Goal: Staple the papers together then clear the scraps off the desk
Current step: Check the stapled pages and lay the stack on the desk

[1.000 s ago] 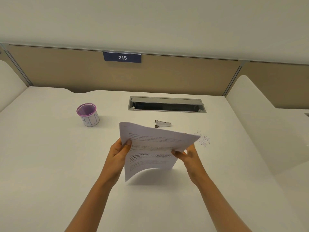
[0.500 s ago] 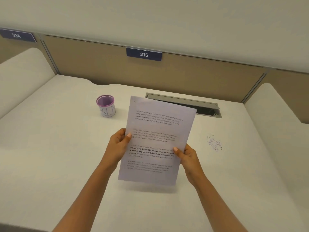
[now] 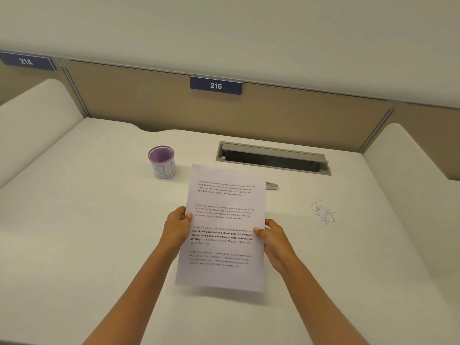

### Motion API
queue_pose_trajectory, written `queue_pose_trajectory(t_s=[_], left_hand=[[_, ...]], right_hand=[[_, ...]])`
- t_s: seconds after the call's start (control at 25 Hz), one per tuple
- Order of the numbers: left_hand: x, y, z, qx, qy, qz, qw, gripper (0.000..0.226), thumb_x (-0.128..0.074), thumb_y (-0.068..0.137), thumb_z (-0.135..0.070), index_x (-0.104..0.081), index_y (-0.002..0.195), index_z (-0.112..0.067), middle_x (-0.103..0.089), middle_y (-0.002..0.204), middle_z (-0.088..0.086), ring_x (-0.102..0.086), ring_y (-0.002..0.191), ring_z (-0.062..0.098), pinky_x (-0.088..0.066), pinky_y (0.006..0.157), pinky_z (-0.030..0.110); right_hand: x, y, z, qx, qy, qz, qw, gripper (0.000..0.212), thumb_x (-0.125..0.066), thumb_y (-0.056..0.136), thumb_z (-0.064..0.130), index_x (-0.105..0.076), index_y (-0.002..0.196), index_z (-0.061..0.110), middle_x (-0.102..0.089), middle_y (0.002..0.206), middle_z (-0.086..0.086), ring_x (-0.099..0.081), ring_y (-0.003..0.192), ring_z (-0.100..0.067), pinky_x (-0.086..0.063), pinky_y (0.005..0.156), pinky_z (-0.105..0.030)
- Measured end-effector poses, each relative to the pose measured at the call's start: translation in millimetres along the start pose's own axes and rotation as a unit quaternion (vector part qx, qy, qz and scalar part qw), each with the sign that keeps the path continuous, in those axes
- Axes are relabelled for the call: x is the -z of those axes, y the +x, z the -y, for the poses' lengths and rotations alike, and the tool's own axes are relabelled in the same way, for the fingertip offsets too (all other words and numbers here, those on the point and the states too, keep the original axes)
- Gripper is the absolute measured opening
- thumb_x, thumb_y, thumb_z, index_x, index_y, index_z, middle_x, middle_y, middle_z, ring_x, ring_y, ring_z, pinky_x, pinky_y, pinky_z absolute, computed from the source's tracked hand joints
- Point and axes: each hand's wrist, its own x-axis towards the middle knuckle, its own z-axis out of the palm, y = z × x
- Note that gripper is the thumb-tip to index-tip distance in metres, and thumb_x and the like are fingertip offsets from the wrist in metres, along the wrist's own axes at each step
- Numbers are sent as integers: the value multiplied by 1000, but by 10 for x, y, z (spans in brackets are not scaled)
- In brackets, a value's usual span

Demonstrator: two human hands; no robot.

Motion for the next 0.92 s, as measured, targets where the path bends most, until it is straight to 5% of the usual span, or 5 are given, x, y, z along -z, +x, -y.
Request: queue_pose_trajectory(t_s=[0.92], left_hand=[[274,486,270,48,35,10,998,21,-53,96,-13,-66,112,-12,-73,98,8,-70,92,31,-55,91,48]], right_hand=[[-357,47,-241,-49,33,-77,995,19,-56,92,0,-63,103,14,-72,106,-9,-70,97,-29,-53,93,-50]])
